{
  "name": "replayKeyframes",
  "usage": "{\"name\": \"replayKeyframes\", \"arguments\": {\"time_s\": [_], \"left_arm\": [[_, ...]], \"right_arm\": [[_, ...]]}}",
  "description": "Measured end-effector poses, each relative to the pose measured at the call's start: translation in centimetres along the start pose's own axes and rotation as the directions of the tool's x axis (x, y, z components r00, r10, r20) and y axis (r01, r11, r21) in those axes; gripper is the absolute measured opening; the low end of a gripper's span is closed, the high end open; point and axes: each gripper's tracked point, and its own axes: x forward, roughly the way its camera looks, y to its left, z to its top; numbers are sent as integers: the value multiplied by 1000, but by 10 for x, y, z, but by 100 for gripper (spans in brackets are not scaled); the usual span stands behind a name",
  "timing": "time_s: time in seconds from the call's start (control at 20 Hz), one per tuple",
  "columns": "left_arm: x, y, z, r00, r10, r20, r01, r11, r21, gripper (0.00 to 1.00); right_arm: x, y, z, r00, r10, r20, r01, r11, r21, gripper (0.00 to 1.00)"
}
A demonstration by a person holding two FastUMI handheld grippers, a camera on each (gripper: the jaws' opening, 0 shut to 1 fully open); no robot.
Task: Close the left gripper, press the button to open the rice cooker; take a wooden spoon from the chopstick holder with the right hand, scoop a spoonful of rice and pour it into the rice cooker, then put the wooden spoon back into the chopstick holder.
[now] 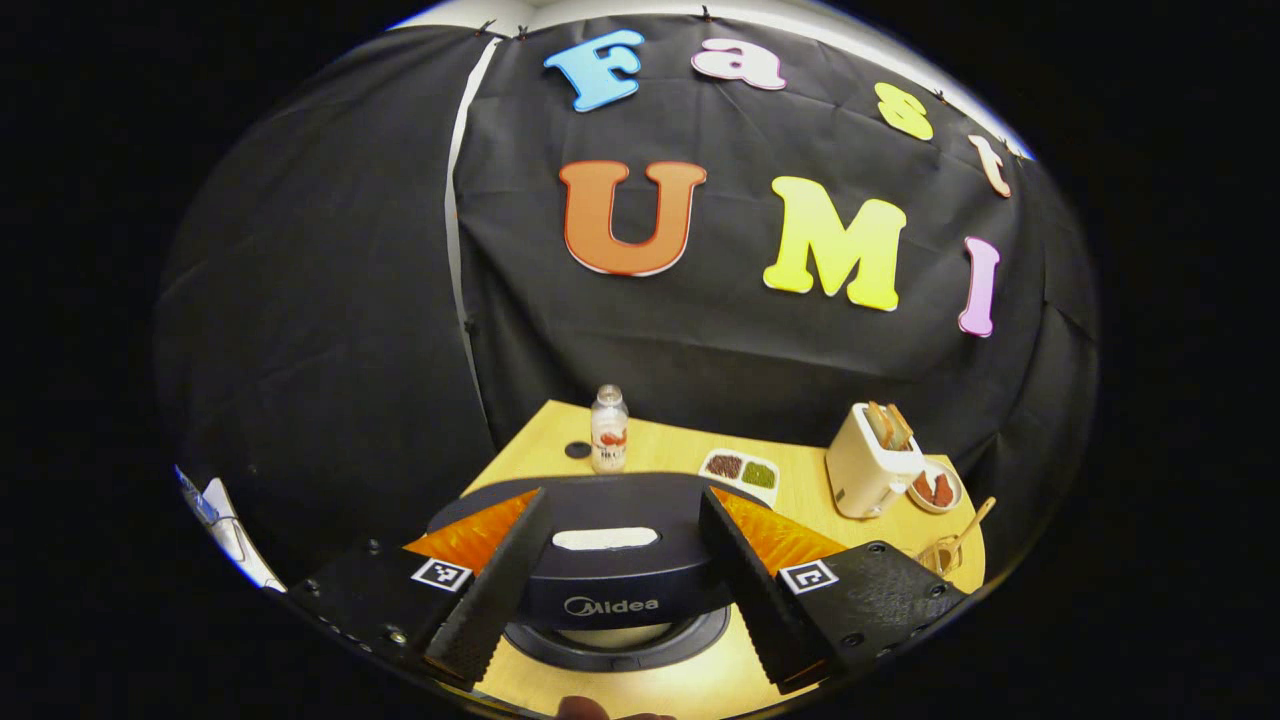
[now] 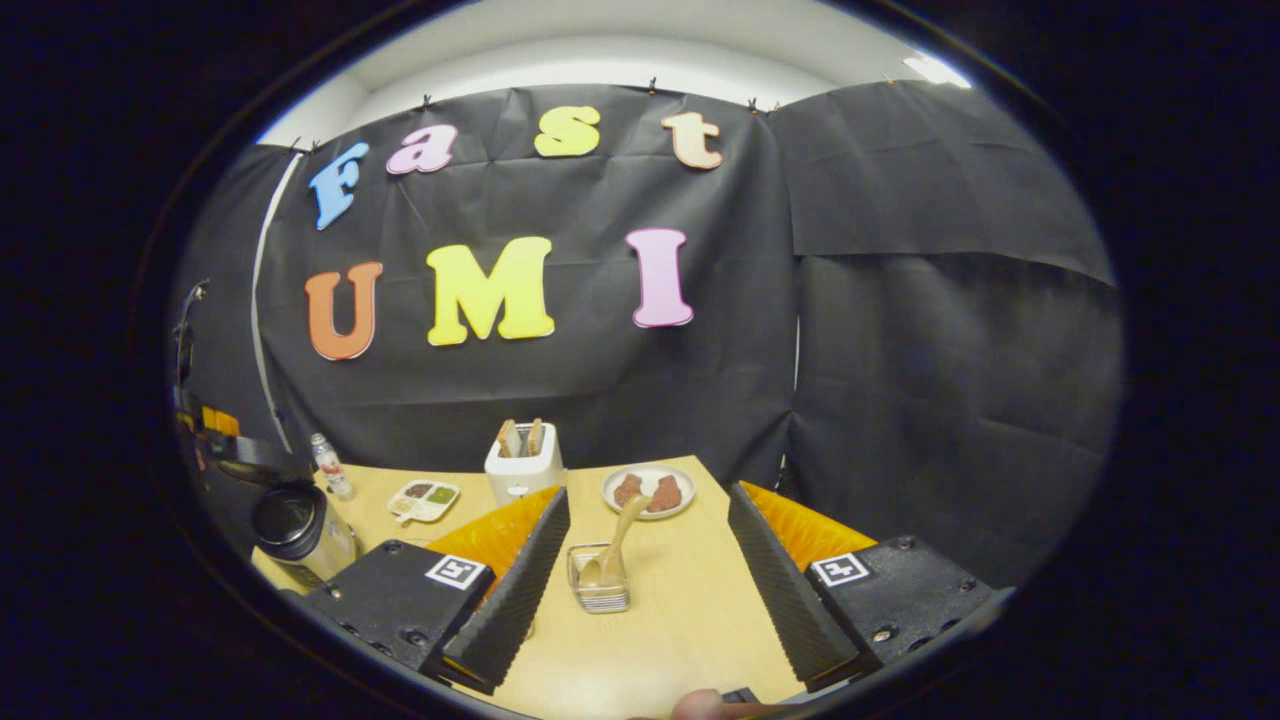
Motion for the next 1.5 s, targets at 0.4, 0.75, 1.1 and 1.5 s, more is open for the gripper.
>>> {"name": "replayKeyframes", "arguments": {"time_s": [0.4, 0.75, 1.1, 1.5], "left_arm": [[0, -1, -75, 993, 7, -121, -1, 999, 46, 97], [10, 0, -108, 984, 53, -170, -45, 998, 51, 98], [18, -2, -122, 985, 92, -146, -90, 996, 18, 100], [14, -3, -119, 976, 182, -117, -185, 983, -14, 98]], "right_arm": [[11, 30, 8, 996, 85, 1, -85, 994, -75, 98], [27, 41, 15, 992, 128, 3, -127, 988, -90, 100], [62, 67, 7, 973, 232, -20, -232, 971, -59, 98], [110, 84, -7, 934, 351, -72, -354, 934, -36, 100]]}}
